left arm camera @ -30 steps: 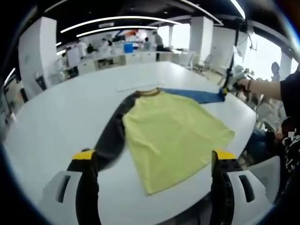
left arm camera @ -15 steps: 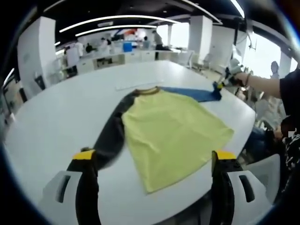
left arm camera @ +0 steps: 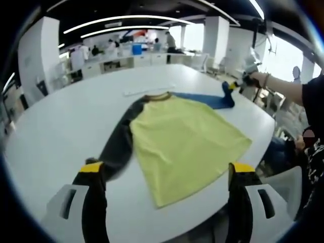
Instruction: Fold the garment on the visible template until the final outline fits inside the template.
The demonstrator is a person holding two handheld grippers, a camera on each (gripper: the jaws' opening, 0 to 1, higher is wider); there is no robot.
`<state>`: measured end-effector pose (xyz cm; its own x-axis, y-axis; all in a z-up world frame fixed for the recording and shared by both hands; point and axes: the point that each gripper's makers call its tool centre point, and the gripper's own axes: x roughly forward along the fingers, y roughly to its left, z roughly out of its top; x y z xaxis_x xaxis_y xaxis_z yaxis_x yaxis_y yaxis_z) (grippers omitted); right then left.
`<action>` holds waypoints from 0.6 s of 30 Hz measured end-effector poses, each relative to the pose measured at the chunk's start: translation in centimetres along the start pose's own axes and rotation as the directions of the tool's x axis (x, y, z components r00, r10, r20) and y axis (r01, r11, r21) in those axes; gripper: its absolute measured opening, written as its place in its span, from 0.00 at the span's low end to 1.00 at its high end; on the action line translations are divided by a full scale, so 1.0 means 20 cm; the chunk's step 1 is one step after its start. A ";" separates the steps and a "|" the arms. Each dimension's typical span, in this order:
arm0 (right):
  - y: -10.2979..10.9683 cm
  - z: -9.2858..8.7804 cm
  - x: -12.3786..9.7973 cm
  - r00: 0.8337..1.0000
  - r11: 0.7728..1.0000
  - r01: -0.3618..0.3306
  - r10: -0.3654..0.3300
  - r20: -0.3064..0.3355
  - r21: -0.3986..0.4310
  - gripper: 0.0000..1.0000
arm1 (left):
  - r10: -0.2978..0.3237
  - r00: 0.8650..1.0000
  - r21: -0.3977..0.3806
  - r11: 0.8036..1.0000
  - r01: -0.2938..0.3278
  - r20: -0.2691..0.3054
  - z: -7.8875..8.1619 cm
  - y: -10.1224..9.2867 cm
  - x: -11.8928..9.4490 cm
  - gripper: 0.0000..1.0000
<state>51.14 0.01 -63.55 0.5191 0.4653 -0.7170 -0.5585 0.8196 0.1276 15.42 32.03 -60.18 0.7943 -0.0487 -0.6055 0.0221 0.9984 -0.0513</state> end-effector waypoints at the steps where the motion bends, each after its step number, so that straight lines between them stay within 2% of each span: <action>1: 0.01 0.01 0.00 1.000 1.000 -0.005 0.005 0.003 -0.004 0.00 | -0.001 1.000 0.000 1.000 0.001 0.000 0.00 0.00 0.00 0.97; 18: 0.30 0.11 0.05 0.994 0.993 -0.106 0.107 0.035 -0.042 0.00 | 0.004 1.000 -0.002 1.000 -0.004 -0.005 0.00 -0.02 0.00 0.97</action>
<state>49.74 6.16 -61.95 0.4786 0.5623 -0.6744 -0.6369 0.7510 0.1742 15.33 31.66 -60.17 0.7911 -0.0452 -0.6100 0.0180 0.9986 -0.0507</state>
